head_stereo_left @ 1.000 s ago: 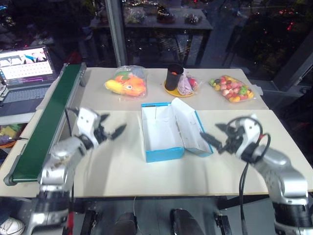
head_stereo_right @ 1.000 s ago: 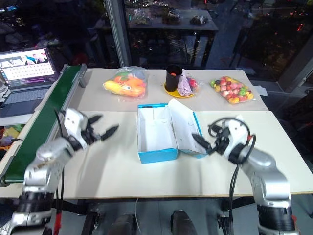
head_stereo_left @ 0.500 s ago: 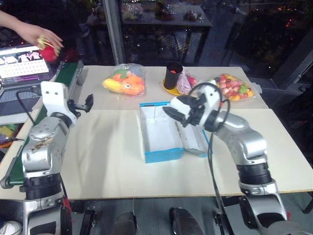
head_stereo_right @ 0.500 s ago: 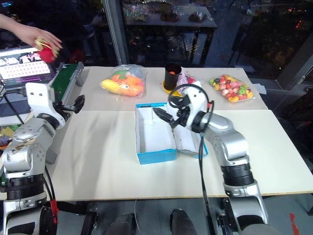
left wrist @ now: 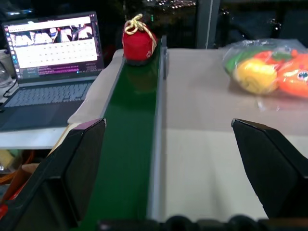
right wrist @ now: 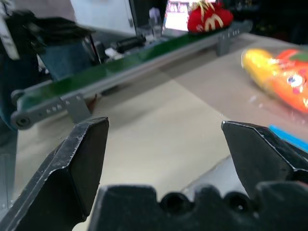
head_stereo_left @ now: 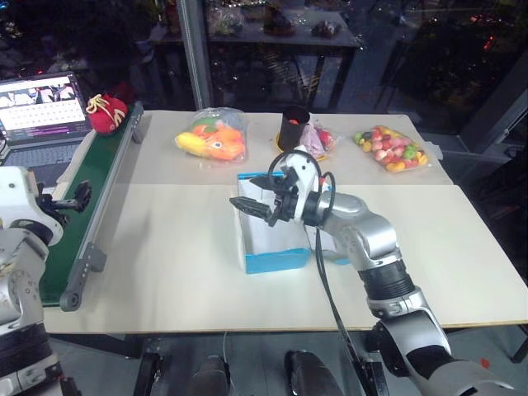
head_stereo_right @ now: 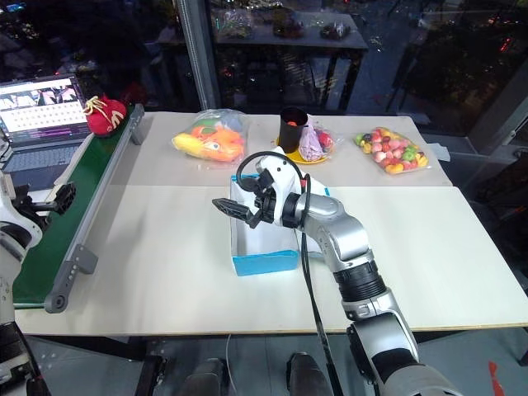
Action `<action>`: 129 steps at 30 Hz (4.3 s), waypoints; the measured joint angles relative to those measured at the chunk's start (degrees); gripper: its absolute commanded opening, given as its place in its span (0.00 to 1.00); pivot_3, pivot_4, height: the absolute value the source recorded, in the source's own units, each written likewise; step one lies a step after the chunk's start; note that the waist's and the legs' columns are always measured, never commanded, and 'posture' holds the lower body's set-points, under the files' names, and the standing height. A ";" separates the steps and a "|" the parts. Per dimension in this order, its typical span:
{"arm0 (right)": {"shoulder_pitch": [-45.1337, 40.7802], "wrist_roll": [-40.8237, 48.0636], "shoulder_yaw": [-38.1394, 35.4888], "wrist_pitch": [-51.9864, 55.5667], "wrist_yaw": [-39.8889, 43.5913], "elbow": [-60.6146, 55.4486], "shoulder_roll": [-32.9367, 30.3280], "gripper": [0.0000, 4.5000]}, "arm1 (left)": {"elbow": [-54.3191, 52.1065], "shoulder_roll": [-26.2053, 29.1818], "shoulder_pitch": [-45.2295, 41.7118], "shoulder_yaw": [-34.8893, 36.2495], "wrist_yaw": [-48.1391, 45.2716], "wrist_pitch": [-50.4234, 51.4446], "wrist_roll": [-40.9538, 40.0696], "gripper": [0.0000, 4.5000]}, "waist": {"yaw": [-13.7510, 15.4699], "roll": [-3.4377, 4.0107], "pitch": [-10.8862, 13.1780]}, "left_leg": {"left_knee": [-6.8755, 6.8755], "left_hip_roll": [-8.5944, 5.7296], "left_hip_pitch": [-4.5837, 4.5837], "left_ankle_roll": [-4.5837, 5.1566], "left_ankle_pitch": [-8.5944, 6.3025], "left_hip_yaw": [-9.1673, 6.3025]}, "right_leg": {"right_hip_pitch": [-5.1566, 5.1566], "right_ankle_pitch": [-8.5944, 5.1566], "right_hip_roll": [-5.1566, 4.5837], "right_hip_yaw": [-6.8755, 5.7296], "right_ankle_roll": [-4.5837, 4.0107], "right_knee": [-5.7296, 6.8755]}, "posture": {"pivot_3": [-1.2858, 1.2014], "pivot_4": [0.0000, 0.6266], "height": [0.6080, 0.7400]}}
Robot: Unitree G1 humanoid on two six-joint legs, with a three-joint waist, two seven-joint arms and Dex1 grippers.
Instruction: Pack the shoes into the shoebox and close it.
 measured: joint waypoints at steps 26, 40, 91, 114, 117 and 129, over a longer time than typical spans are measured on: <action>2.09 -3.64 -1.39 0.42 -2.19 0.28 2.14 0.99 | 30.80 4.00 -4.32 -0.31 -7.47 -21.55 1.73 1.00 | -0.05 -0.02 0.00 | -0.01 0.02 -0.04 0.00 0.00 0.02 | -0.06 0.03 0.00 -0.01 -0.06 0.02 | 0.52 0.24 0.95; 3.85 -3.69 -1.80 2.63 -2.91 -3.25 0.55 0.99 | 42.22 4.05 -6.26 -1.90 -10.36 -28.36 1.83 1.00 | -0.07 -0.06 -0.01 | -0.01 0.02 -0.04 0.00 0.00 0.02 | -0.07 0.03 -0.01 -0.01 -0.05 0.03 | 0.52 0.24 0.95; -11.41 47.73 -39.77 11.32 -41.73 -1.11 11.95 0.89 | 7.33 -23.93 -40.68 -29.95 -10.57 1.07 -9.70 0.58 | -0.65 0.08 0.23 | 0.01 -0.03 -0.86 0.00 0.06 -0.05 | -0.68 0.24 -0.01 -0.04 -0.07 0.05 | 0.52 0.24 0.95; -12.25 27.57 -21.50 16.84 -32.96 6.86 -10.45 0.07 | 3.56 -13.17 -31.56 -23.47 -8.39 5.13 -9.42 1.00 | -1.19 0.16 0.27 | 0.03 -0.04 -0.82 0.01 0.07 -0.03 | -0.70 0.24 -0.01 0.02 -0.07 0.07 | 0.52 0.24 0.95; -11.80 25.00 -16.40 20.88 -28.82 8.22 -10.65 0.07 | 2.86 -13.12 -30.13 -23.54 -7.50 5.14 -8.82 1.00 | -1.15 0.16 0.28 | 0.03 -0.05 -0.85 0.00 0.07 -0.04 | -0.70 0.24 -0.01 0.02 -0.07 0.08 | 0.52 0.24 0.95; -11.49 16.26 -5.48 32.04 -20.82 6.40 -13.65 0.07 | -11.49 4.43 -11.90 -34.53 -22.85 7.32 -5.77 1.00 | -1.30 0.20 0.30 | 0.04 -0.04 -0.94 0.00 0.07 -0.04 | -0.83 0.24 -0.02 0.01 -0.07 0.10 | 0.52 0.24 0.95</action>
